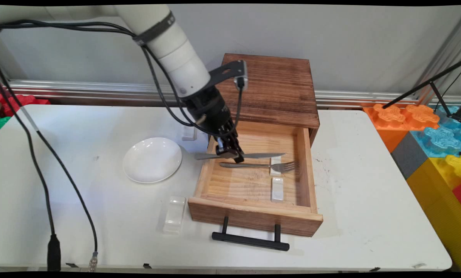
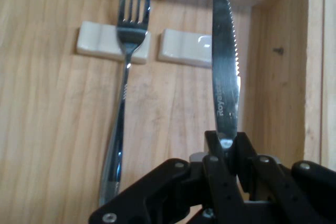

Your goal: Place the picked object into the drawer

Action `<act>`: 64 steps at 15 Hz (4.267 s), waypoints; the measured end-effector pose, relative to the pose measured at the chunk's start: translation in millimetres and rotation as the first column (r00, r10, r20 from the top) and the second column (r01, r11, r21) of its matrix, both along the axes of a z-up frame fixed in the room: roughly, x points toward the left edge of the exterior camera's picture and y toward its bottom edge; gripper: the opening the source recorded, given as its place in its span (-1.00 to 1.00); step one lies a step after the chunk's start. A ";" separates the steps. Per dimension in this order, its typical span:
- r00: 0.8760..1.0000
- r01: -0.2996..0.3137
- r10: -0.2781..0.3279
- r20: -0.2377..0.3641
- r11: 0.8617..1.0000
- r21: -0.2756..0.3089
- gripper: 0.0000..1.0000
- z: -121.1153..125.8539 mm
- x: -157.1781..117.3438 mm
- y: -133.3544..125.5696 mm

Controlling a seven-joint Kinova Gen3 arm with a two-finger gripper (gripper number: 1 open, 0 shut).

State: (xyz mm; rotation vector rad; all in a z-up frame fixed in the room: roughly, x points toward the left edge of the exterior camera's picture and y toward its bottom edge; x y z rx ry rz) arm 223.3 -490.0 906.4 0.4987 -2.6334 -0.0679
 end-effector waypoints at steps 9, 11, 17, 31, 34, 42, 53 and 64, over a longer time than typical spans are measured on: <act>0.999 0.046 -0.045 -0.011 0.999 0.021 -1.00 -17.5 -30.8 -8.7; 0.998 0.061 -0.061 -0.009 0.998 0.018 -1.00 -23.7 -35.5 -10.1; 0.996 0.088 -0.088 -0.001 0.996 0.004 -1.00 -44.0 -41.8 -12.6; 0.996 0.094 -0.093 0.011 0.996 -0.010 -1.00 -91.7 -43.1 -12.4; 0.995 0.102 -0.102 0.013 0.995 -0.014 -1.00 -99.6 -42.3 -12.7; 0.994 0.107 -0.106 0.013 0.994 -0.017 -1.00 -110.9 -41.1 -13.5; 0.995 0.101 -0.101 0.006 0.995 -0.008 -1.00 -117.9 -42.6 -12.3; 0.995 0.103 -0.103 0.004 0.995 -0.018 1.00 -118.0 -42.7 -12.3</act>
